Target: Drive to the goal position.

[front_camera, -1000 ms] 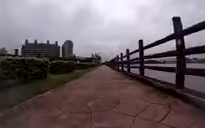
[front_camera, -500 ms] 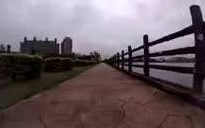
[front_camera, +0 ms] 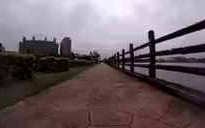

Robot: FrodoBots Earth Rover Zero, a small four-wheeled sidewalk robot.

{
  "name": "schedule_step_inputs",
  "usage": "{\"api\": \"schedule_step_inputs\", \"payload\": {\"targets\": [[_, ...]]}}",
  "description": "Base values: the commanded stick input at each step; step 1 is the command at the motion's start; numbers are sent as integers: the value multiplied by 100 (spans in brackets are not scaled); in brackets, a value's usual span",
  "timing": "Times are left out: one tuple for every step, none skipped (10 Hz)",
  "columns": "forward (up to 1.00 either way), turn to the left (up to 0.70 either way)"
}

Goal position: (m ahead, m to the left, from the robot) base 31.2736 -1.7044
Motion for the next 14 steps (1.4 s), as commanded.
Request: {"api": "schedule_step_inputs", "payload": {"targets": [[100,0],[100,0],[100,0],[100,0],[100,0],[100,0],[100,0],[100,0],[100,0],[100,0],[100,0],[100,0],[100,0],[100,0]]}}
